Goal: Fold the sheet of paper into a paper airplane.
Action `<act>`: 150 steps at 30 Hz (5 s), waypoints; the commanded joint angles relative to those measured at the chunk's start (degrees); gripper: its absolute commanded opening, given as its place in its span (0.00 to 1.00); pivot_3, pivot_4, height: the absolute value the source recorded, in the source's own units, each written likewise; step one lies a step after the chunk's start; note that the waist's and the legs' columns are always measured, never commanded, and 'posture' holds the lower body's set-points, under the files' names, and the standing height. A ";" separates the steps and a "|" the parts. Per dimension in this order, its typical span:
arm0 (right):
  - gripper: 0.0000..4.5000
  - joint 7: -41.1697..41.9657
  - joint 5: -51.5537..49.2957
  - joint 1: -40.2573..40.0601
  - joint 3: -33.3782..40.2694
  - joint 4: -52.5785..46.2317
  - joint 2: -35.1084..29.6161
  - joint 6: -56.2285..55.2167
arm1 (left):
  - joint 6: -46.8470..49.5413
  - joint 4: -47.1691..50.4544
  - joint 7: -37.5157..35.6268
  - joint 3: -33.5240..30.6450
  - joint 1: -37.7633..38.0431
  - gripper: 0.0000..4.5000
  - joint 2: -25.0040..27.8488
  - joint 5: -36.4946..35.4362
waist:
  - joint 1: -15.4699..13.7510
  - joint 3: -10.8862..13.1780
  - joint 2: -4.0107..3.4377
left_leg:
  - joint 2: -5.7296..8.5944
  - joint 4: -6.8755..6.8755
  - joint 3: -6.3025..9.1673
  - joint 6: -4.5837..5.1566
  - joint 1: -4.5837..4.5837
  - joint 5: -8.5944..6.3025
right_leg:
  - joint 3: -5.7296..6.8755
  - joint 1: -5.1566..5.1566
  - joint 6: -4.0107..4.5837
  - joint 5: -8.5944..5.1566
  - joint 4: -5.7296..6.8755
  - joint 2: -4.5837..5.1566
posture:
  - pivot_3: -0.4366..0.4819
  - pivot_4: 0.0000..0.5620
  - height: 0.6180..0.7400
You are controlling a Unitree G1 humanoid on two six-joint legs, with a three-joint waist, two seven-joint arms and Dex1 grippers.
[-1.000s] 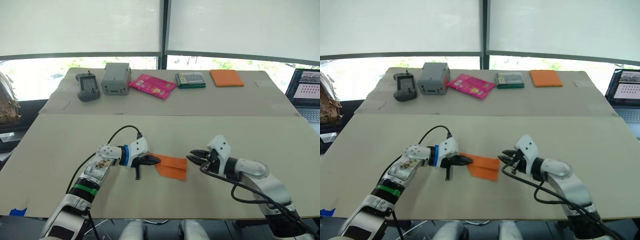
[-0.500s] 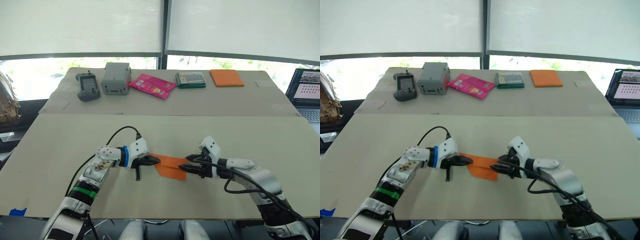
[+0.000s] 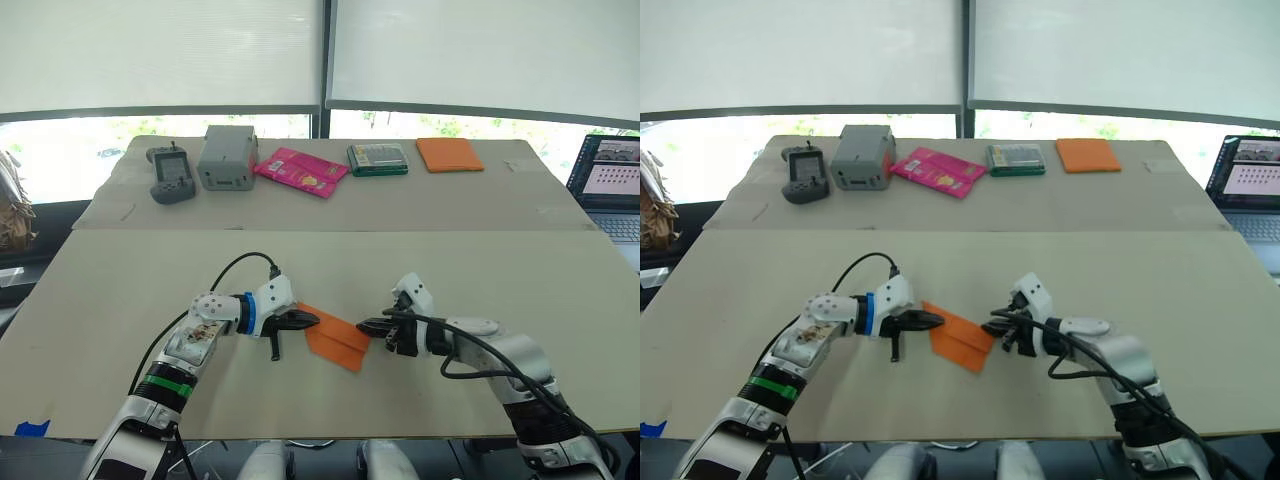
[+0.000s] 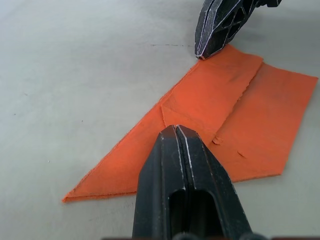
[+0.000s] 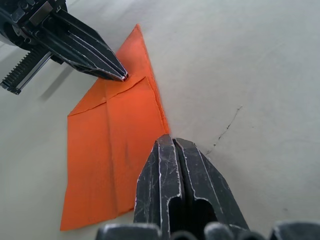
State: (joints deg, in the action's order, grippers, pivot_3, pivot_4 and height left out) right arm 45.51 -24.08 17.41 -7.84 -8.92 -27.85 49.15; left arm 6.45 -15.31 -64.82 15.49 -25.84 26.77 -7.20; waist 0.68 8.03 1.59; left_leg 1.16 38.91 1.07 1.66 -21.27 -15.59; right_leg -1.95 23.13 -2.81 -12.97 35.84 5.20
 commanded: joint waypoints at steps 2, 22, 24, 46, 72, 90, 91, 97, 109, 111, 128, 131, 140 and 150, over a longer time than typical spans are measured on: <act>0.00 1.24 -2.86 1.32 1.65 -1.37 0.12 0.70 | 1.15 -0.36 0.46 0.63 1.26 0.00 0.53 1.17 | 0.01 0.00 0.00 | 0.00 0.00 0.00 0.00 0.00 0.00 | 0.00 0.00 0.00 0.00 -0.01 0.00 | 0.48 0.27 1.00; 0.28 -1.37 -11.57 0.07 8.28 -8.97 -5.83 9.91 | 4.61 2.61 -0.57 -0.11 1.22 0.00 0.33 -1.07 | -0.16 0.08 -0.07 | 0.02 -0.01 0.03 0.02 -0.29 -0.01 | 0.04 0.17 0.00 0.00 -0.12 0.09 | 0.48 0.27 1.00; 0.44 -2.38 -10.84 -1.51 8.34 -9.74 -6.43 9.61 | 4.62 2.67 -0.83 -0.02 1.19 0.00 0.28 -1.15 | -0.15 0.08 -0.07 | 0.01 -0.01 0.03 0.02 -0.32 -0.02 | 0.04 0.21 0.00 0.00 -0.12 0.09 | 0.48 0.27 1.00; 0.41 -4.36 -13.41 -4.63 5.62 -9.47 -0.91 10.26 | 10.24 9.45 -3.58 -4.49 1.21 0.00 5.16 -6.08 | 0.04 0.10 -0.06 | 0.03 0.06 0.00 0.00 -1.01 0.01 | -0.01 1.05 0.01 0.01 0.15 0.04 | 0.48 0.27 1.00; 0.00 12.22 11.17 19.93 -3.91 6.46 -9.04 -37.41 | 29.87 22.87 -3.55 -19.30 8.01 0.00 14.70 -25.37 | 0.07 0.48 -0.10 | 0.06 0.10 -0.09 -0.02 -1.01 0.02 | 0.00 1.09 0.02 0.02 0.15 0.05 | 0.48 0.27 1.00; 0.29 -35.97 65.94 5.56 -2.94 19.18 -12.32 -107.34 | 30.30 24.40 -1.89 -19.04 10.98 0.00 15.91 -25.74 | 0.19 0.56 -0.07 | 0.07 0.02 -0.32 -0.24 -0.96 0.14 | -0.28 1.24 0.10 0.07 0.26 0.05 | 0.48 0.27 1.00; 0.35 -36.11 65.78 4.66 -2.85 18.43 -12.92 -107.51 | 30.15 24.35 -2.03 -18.86 11.06 0.00 16.01 -25.52 | 0.22 0.56 -0.07 | 0.07 0.02 -0.34 -0.24 -0.92 0.14 | -0.30 1.22 0.11 0.07 0.26 0.04 | 0.48 0.27 1.00; 0.84 -33.05 56.22 2.67 -0.26 12.01 -18.11 -106.26 | 30.37 24.80 -2.39 -19.19 11.89 0.00 16.05 -26.08 | 0.42 0.56 -0.06 | 0.00 0.00 -0.38 -0.20 -0.82 0.12 | -0.35 1.14 0.10 0.07 0.26 -0.01 | 0.48 0.27 1.00; 0.81 -4.62 26.90 9.85 -6.26 10.07 -12.71 -67.50 | 29.78 26.10 -0.84 -18.32 13.51 0.00 14.39 -25.70 | 0.33 0.58 -0.04 | -0.09 0.03 -0.40 -0.11 -0.77 0.07 | -0.35 1.04 0.12 0.08 0.25 -0.01 | 0.48 0.27 1.00; 0.66 -2.92 26.40 11.25 -6.24 11.25 -10.98 -62.69 | 29.84 26.34 -0.57 -18.48 13.68 0.00 14.31 -25.68 | 0.27 0.58 -0.04 | -0.08 0.04 -0.38 -0.10 -0.84 0.07 | -0.34 1.09 0.12 0.08 0.24 -0.01 | 0.48 0.27 1.00; 0.01 6.65 25.78 -0.04 -8.00 0.55 -8.95 -44.57 | 27.74 24.53 0.60 -17.29 13.64 0.00 14.47 -24.19 | 0.07 0.58 -0.05 | -0.03 0.05 -0.37 -0.10 -0.85 0.06 | -0.29 1.13 0.11 0.08 0.26 0.02 | 0.48 0.27 1.00; 0.01 6.03 26.43 -3.18 -7.83 -2.10 -9.27 -44.61 | 27.37 23.65 0.26 -16.84 12.98 0.00 14.61 -23.99 | 0.06 0.58 -0.04 | -0.04 0.04 -0.36 -0.10 -0.83 0.06 | -0.28 1.12 0.11 0.08 0.26 0.00 | 0.48 0.27 1.00; 0.01 1.00 26.40 -1.00 -4.75 -3.80 -6.43 -43.99 | 28.37 22.93 -0.34 -15.11 10.07 0.00 12.91 -24.57 | 0.08 0.58 -0.04 | 0.00 0.08 -0.39 -0.10 -0.82 0.06 | -0.29 1.11 0.11 0.08 0.29 0.01 | 0.48 0.27 1.00; 0.01 5.13 22.86 4.70 -2.05 -2.62 -8.34 -39.35 | 27.55 20.26 3.36 -4.37 4.98 0.00 5.28 -18.36 | -0.18 0.58 -0.03 | 0.04 0.10 -0.39 -0.10 -0.85 0.06 | -0.28 1.08 0.10 0.09 0.26 0.02 | 0.48 0.27 1.00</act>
State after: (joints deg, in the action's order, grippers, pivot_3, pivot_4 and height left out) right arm 49.51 0.55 21.41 -10.29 -10.22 -35.53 8.62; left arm 35.14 5.63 -62.68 9.76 -19.65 32.78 -27.49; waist 0.50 8.61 1.56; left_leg 1.19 39.01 0.68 1.56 -22.12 -15.52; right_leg -2.22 24.21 -2.71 -12.88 36.09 5.21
